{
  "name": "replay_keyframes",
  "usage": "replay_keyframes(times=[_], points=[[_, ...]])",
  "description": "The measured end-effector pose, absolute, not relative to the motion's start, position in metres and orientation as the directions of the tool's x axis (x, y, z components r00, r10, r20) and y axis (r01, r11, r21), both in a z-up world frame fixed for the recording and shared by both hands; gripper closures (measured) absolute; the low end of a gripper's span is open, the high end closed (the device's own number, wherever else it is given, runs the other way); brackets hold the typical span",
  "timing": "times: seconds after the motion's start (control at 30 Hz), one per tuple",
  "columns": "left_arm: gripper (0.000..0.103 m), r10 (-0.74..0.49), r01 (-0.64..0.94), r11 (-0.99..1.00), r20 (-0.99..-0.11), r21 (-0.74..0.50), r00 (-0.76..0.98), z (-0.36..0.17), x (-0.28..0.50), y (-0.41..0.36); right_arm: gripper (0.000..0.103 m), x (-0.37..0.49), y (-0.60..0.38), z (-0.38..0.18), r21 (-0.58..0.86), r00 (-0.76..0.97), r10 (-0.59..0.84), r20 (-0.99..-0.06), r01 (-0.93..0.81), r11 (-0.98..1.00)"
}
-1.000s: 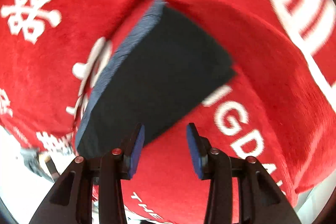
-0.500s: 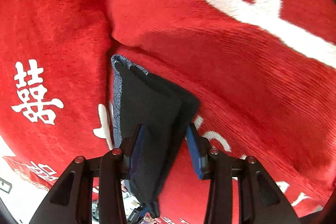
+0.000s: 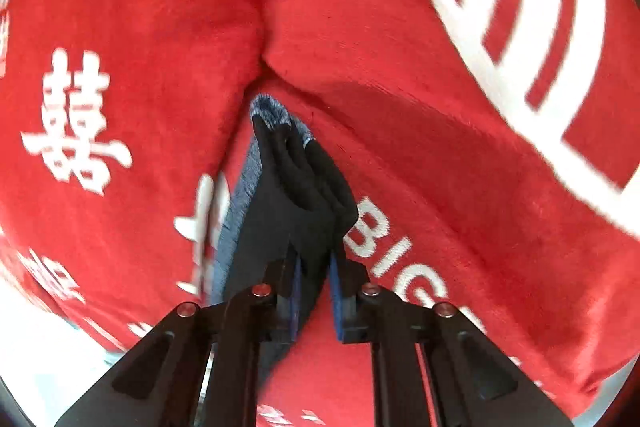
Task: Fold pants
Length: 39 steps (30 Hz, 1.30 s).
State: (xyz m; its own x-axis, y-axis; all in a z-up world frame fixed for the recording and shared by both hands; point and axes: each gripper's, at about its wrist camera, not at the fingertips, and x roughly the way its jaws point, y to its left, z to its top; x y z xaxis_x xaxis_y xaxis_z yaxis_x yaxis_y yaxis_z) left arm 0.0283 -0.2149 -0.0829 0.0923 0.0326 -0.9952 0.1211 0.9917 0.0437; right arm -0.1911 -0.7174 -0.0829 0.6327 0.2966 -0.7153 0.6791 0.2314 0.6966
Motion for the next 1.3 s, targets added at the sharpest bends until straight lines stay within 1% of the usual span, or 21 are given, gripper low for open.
replay_keyframes(times=[0.07,0.13,0.17,0.2,0.33,0.47,0.63,0.7,0.8,0.97,1.03,1.1,1.17,1.2,1.23,1.27,1.3], points=[[0.021,0.030,0.122,0.992,-0.996,0.041,0.090,-0.082,0.027,-0.215,0.088,-0.189,-0.719,-0.101,0.660,0.585,0.319,-0.745,0.713,0.235],[0.021,0.026,0.132,0.991,-0.997,0.036,0.079,-0.080,0.026,-0.212,0.079,-0.189,-0.717,-0.102,0.643,0.574,0.307,-0.759,0.735,0.216],[0.021,0.027,0.135,0.990,-0.997,0.037,0.078,-0.078,0.026,-0.210,0.070,-0.190,-0.716,-0.097,0.632,0.569,0.288,-0.770,0.743,0.220],[0.021,0.025,0.135,0.990,-0.997,0.036,0.079,-0.076,0.025,-0.207,0.067,-0.192,-0.712,-0.090,0.624,0.566,0.272,-0.778,0.745,0.236],[0.021,-0.001,0.100,0.995,-0.996,0.008,0.092,-0.066,0.026,-0.185,0.067,-0.186,-0.684,-0.058,0.657,0.571,0.327,-0.753,0.670,0.345],[0.021,-0.009,0.072,0.997,-0.994,-0.001,0.111,-0.059,0.028,-0.157,0.067,-0.165,-0.631,-0.044,0.706,0.545,0.451,-0.707,0.575,0.413],[0.021,-0.011,0.055,0.998,-0.993,-0.005,0.118,-0.060,0.033,-0.114,0.067,-0.118,-0.520,-0.043,0.787,0.474,0.634,-0.611,0.452,0.421],[0.021,-0.015,0.070,0.998,-0.992,-0.007,0.126,-0.060,0.038,-0.095,0.067,-0.101,-0.474,-0.049,0.813,0.447,0.690,-0.570,0.425,0.397],[0.021,-0.021,0.101,0.995,-0.990,-0.007,0.142,-0.060,0.046,-0.072,0.067,-0.085,-0.409,-0.070,0.844,0.428,0.750,-0.504,0.430,0.322],[0.021,-0.036,0.145,0.989,-0.989,-0.015,0.146,-0.070,0.068,-0.033,0.067,-0.047,-0.329,-0.106,0.836,0.425,0.767,-0.481,0.485,0.256],[0.021,-0.056,0.159,0.987,-0.991,-0.036,0.123,-0.080,0.075,-0.021,0.067,-0.042,-0.316,-0.112,0.831,0.438,0.753,-0.490,0.496,0.252],[0.019,-0.082,0.189,0.980,-0.988,-0.056,0.133,-0.083,0.074,-0.017,0.067,-0.037,-0.310,-0.115,0.821,0.445,0.740,-0.504,0.514,0.250],[0.019,-0.093,0.211,0.976,-0.985,-0.062,0.143,-0.083,0.073,-0.015,0.067,-0.034,-0.311,-0.118,0.809,0.441,0.736,-0.513,0.535,0.243],[0.019,-0.099,0.214,0.975,-0.984,-0.066,0.147,-0.084,0.071,-0.015,0.067,-0.031,-0.310,-0.117,0.805,0.438,0.736,-0.517,0.542,0.243],[0.019,-0.101,0.218,0.974,-0.984,-0.067,0.148,-0.083,0.070,-0.015,0.071,-0.027,-0.308,-0.114,0.801,0.430,0.732,-0.529,0.538,0.263],[0.019,-0.103,0.221,0.973,-0.984,-0.069,0.147,-0.083,0.069,-0.014,0.091,-0.022,-0.307,-0.107,0.793,0.418,0.718,-0.557,0.525,0.310],[0.019,-0.107,0.224,0.972,-0.983,-0.073,0.146,-0.082,0.067,-0.013,0.091,-0.016,-0.305,-0.098,0.790,0.411,0.708,-0.574,0.507,0.345]])
